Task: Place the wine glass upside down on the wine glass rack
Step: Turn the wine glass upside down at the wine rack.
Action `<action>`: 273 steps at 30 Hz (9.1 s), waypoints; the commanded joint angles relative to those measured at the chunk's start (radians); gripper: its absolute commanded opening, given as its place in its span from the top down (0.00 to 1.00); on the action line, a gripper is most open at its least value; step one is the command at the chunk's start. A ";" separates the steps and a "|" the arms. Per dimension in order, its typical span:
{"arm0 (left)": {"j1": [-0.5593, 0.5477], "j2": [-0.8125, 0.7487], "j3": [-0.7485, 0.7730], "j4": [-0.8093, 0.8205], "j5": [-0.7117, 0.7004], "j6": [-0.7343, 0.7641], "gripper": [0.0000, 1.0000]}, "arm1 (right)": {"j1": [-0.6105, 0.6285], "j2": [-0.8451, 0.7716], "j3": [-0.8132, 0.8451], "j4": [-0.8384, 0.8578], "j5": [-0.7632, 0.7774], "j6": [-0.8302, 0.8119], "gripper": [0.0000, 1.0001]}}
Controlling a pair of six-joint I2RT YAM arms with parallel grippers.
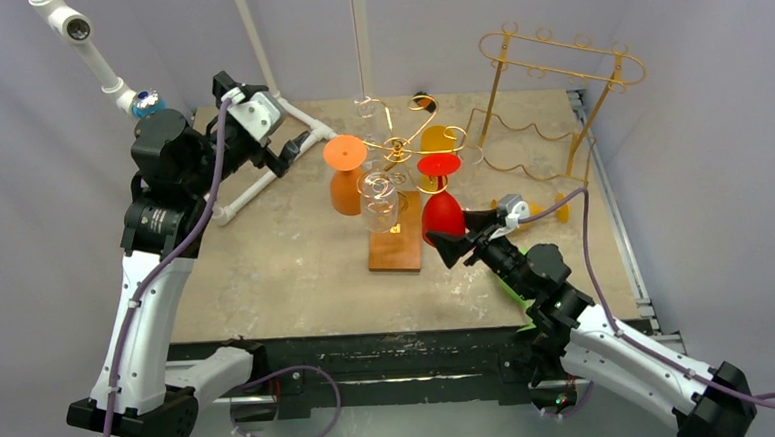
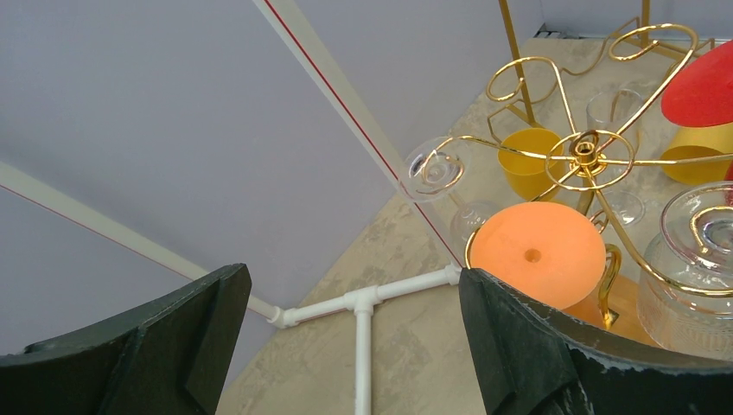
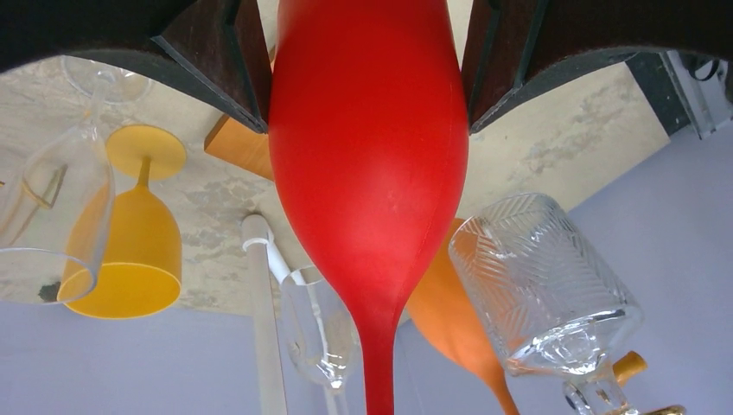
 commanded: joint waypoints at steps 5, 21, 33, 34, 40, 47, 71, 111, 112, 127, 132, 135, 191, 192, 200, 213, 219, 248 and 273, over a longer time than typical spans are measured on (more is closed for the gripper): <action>0.004 -0.006 0.032 0.034 -0.024 -0.022 0.00 | 0.002 0.060 0.020 0.130 -0.012 -0.042 0.41; 0.004 -0.010 0.021 0.039 -0.033 -0.016 0.00 | 0.001 0.101 0.004 0.284 -0.062 -0.142 0.44; 0.004 -0.002 0.022 0.049 -0.034 -0.023 0.00 | 0.001 0.094 -0.056 0.361 -0.108 -0.184 0.43; 0.004 -0.001 0.021 0.050 -0.032 -0.022 0.00 | 0.002 0.097 -0.064 0.377 -0.107 -0.179 0.43; 0.004 -0.001 0.021 0.051 -0.037 -0.018 0.00 | 0.002 0.120 -0.121 0.500 -0.068 -0.136 0.44; 0.004 0.001 0.019 0.051 -0.039 -0.014 0.00 | 0.001 0.129 -0.172 0.626 -0.041 -0.109 0.44; 0.004 0.004 0.019 0.039 -0.032 0.005 0.00 | 0.000 0.367 -0.218 1.003 -0.042 -0.091 0.45; -0.378 0.480 0.453 -0.256 0.011 0.198 0.01 | -0.001 0.555 -0.300 1.413 -0.029 -0.139 0.45; -0.386 0.497 0.474 -0.268 0.009 0.198 0.02 | -0.001 0.565 -0.302 1.417 -0.024 -0.136 0.46; -0.440 0.582 0.549 -0.371 -0.036 0.268 0.07 | -0.002 0.468 -0.307 1.409 -0.014 -0.124 0.46; -0.451 0.586 0.554 -0.385 -0.044 0.276 0.07 | -0.003 0.486 -0.288 1.411 -0.057 -0.120 0.46; -0.453 0.588 0.555 -0.389 -0.048 0.277 0.08 | -0.001 0.489 -0.281 1.411 -0.063 -0.122 0.46; -0.465 0.644 0.683 -0.466 0.008 0.303 0.08 | -0.003 0.499 -0.229 1.412 -0.032 -0.118 0.41; -0.465 0.641 0.681 -0.451 -0.001 0.297 0.08 | -0.004 0.498 -0.229 1.412 -0.034 -0.120 0.41; -0.465 0.629 0.682 -0.411 0.013 0.257 0.07 | -0.006 0.501 -0.210 1.409 -0.031 -0.112 0.36; -0.475 0.626 0.678 -0.503 0.079 0.255 0.08 | -0.010 0.559 -0.211 1.409 -0.011 -0.088 0.27; -0.479 0.629 0.678 -0.530 0.097 0.264 0.09 | -0.016 0.515 -0.209 1.347 -0.002 -0.114 0.24; -0.528 0.632 0.688 -0.658 0.043 0.404 0.11 | -0.036 0.371 -0.082 0.904 -0.086 -0.207 0.29; -0.532 0.547 0.599 -0.282 -0.260 0.141 0.07 | -0.092 0.620 -0.157 1.410 -0.163 -0.108 0.48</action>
